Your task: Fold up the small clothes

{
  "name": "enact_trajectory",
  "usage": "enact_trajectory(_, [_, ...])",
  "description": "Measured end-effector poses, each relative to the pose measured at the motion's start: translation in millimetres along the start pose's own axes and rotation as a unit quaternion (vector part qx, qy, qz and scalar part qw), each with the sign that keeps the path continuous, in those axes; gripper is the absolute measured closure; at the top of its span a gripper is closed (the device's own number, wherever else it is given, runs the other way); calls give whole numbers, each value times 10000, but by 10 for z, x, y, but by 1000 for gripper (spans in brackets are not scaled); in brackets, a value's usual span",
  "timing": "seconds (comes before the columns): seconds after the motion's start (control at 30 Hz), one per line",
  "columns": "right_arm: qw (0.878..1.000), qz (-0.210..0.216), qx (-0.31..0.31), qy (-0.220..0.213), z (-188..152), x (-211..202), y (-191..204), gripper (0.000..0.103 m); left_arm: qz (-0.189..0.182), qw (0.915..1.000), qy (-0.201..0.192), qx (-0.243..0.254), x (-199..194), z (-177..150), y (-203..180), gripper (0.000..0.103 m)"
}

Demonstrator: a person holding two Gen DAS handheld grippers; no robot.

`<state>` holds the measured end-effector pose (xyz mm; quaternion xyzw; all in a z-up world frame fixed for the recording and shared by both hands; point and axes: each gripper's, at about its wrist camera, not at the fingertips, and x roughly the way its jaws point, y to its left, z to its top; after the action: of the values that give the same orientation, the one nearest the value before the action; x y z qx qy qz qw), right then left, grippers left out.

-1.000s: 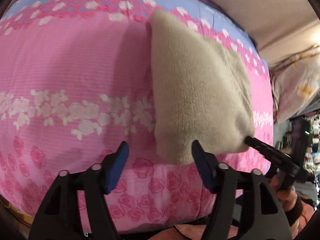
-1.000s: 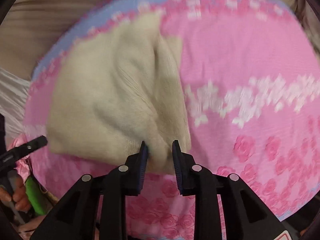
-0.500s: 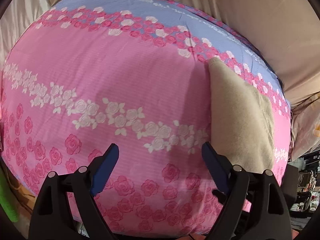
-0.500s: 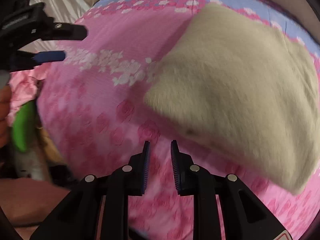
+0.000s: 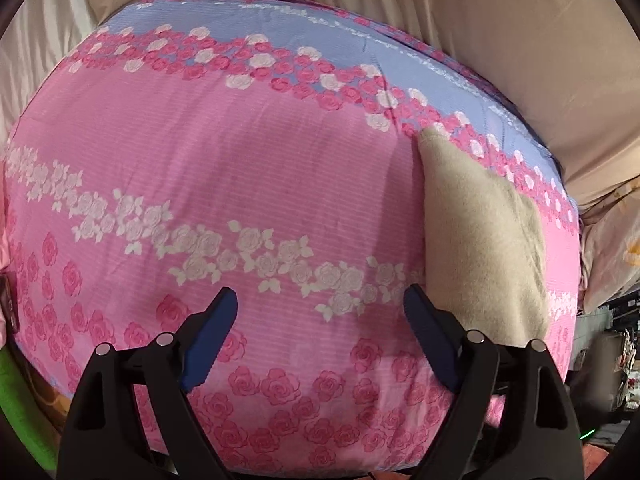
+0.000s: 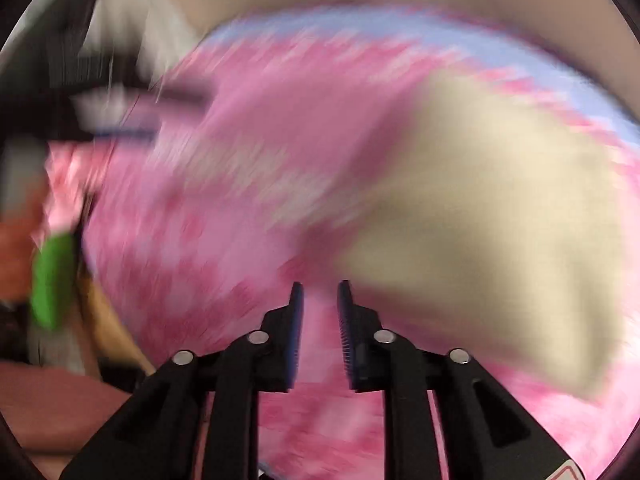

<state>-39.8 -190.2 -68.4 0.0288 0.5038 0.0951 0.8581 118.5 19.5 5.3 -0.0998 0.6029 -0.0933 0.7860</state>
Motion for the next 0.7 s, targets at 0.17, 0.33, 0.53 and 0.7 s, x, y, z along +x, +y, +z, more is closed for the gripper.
enact_trajectory(0.17, [9921,-827,866,-382,351,-183,-953,64,-262,9989,23,390,110,84,-414,20])
enact_trajectory(0.33, [9819,-852,1576,608,93,354,-1651,71,-341,9931,66,1124,285,0,-1095,20])
enact_trajectory(0.53, [9836,-978,1514,79,407,-17,-1513,65,79,9849,-17,1728,425,-131,-1567,20])
enact_trajectory(0.7, [9782,-838,1794,624,362,340,-1720,56,222,9840,123,1765,550,-168,-1715,20])
